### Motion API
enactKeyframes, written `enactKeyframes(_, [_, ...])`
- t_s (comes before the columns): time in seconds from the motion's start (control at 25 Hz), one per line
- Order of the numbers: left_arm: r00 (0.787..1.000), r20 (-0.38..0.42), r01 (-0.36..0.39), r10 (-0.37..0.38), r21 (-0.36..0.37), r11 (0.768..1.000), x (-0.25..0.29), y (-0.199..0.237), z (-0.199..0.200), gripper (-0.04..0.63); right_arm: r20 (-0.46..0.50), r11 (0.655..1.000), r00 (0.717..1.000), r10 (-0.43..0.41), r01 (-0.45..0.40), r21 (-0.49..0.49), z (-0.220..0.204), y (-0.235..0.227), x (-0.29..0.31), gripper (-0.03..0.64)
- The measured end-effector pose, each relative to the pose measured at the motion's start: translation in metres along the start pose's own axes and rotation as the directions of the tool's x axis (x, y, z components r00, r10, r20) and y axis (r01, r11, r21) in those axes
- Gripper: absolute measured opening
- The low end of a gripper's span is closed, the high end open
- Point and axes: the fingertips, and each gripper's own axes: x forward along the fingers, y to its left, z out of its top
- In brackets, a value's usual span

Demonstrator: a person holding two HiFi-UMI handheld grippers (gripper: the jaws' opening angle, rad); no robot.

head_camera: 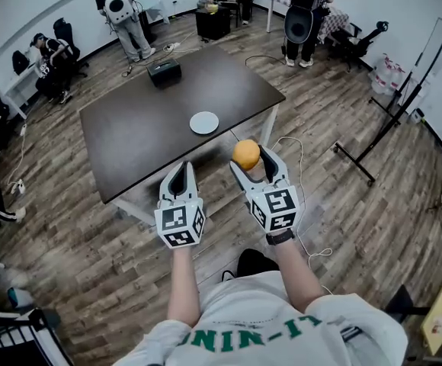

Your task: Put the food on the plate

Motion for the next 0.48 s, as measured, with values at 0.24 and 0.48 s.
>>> enactKeyframes(0.24, [1.0, -0.005, -0.028, 0.028, -0.015, 0.999, 0.039, 0.027, -0.001, 0.011, 0.007, 0.998, 0.998, 0.058, -0.058, 0.014, -0.005, 0.001, 0.048, 0.334])
enactKeyframes(0.48, [0.997, 0.022, -0.071, 0.071, -0.001, 0.997, 0.118, 0.054, 0.004, 0.012, 0.003, 0.992, 0.992, 0.126, -0.126, -0.004, -0.008, -0.027, 0.135, 0.333])
